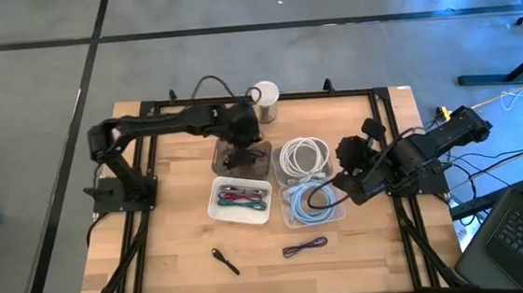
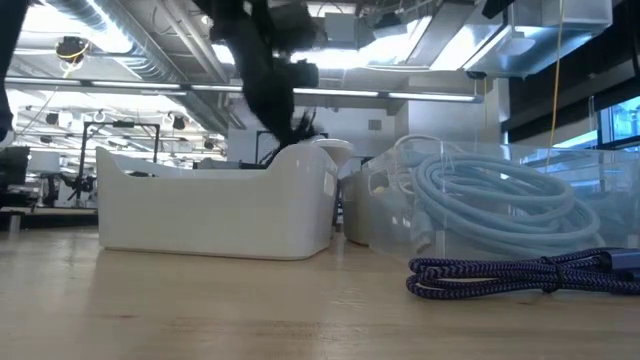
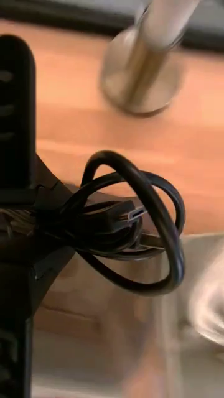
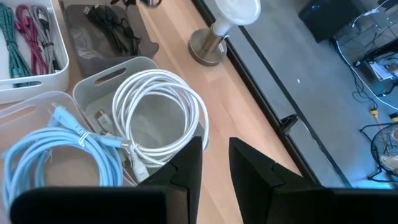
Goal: Pick & Place USB Port
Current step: Put the right black charger cable into the black bin, then put the purple patterned charger cable into the white bin
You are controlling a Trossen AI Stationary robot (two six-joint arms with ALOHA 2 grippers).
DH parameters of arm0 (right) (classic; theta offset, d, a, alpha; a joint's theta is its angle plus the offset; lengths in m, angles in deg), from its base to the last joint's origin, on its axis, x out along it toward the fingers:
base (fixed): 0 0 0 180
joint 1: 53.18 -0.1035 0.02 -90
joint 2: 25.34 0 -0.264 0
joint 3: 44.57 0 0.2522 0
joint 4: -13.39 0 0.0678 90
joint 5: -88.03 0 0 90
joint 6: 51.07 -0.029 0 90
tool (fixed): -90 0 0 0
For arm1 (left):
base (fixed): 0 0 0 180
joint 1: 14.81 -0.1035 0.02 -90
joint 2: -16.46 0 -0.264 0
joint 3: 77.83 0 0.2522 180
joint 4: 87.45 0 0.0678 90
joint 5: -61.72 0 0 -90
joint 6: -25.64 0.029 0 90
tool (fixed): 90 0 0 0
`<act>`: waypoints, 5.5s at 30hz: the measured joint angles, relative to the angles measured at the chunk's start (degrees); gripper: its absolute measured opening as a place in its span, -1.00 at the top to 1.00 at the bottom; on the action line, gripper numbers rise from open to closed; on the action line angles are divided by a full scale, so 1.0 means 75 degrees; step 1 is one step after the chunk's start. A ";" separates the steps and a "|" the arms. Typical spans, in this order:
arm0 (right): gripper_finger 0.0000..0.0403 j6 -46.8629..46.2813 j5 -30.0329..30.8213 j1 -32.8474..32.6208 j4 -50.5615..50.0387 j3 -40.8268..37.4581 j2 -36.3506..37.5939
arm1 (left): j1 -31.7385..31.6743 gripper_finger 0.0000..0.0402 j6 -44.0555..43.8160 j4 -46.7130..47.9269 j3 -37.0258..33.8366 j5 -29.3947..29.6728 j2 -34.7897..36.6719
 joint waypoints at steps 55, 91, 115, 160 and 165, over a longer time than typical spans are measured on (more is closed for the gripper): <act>0.58 0.2244 -0.3207 -0.1141 0.4479 -0.1177 -0.0027 | 0.4036 0.06 -0.1895 -0.5531 -0.3233 0.0203 0.4027; 0.58 0.2777 -0.4429 -0.1244 0.6966 -0.1338 -0.4401 | 0.5157 0.09 -0.3361 -0.6150 -0.3657 0.0641 0.3766; 0.58 0.2603 -0.4949 -0.0942 0.7082 -0.1311 -0.4416 | 0.5165 0.12 -0.3425 -0.6145 -0.3657 0.0635 0.3766; 0.98 0.1545 -0.5276 -0.1543 0.5878 0.0046 -0.4996 | 0.5145 0.16 -0.3419 -0.6145 -0.3651 0.0630 0.3766; 0.99 0.1592 -0.4629 -0.1765 0.4578 0.0873 -0.4984 | 0.5145 0.15 -0.3419 -0.6145 -0.3651 0.0628 0.3766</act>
